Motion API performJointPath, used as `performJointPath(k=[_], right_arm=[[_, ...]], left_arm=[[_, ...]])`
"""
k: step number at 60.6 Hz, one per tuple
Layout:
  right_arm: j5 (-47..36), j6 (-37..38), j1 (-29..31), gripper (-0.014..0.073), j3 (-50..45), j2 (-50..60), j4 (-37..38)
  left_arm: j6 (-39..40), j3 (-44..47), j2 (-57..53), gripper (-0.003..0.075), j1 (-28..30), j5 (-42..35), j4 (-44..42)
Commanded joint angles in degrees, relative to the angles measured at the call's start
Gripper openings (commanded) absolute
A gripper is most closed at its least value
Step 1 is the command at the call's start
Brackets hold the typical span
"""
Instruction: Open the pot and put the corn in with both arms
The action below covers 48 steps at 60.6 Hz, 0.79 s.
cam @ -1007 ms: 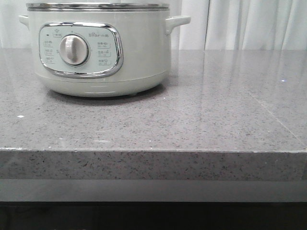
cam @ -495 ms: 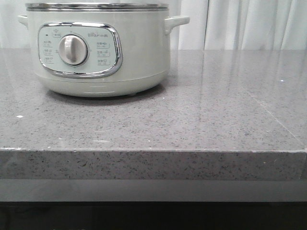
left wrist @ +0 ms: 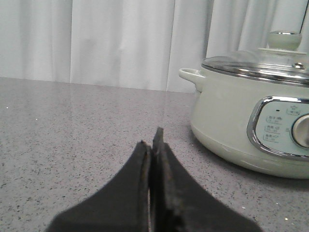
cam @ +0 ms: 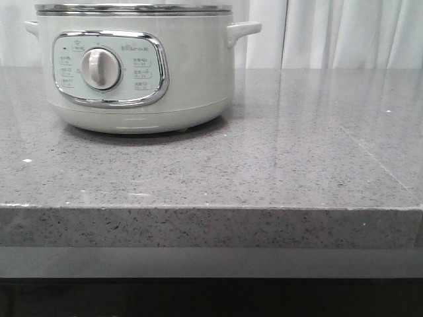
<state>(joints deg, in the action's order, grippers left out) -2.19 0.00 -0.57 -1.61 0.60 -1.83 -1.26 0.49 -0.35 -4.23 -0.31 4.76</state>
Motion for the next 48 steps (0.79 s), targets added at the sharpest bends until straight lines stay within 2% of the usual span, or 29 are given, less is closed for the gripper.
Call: performJointPath(k=[1,13,48], right_arm=[[-5.95,1.16,0.26,-0.0069,0.66,1.21,3.04],[-5.77,6.05,0.26,-0.0069,0.66,1.21,4.4],[-5.77,6.13,0.26,-0.0069,0.66,1.21,4.4]], left_arm=[[0.46,0.65,-0.8,-0.002,0.18,-4.89,-0.01],[0.46,0.65,-0.8,-0.002,0.18,-4.89,-0.01],[0.46,0.65,-0.8,-0.002,0.18,-4.89,-0.01]])
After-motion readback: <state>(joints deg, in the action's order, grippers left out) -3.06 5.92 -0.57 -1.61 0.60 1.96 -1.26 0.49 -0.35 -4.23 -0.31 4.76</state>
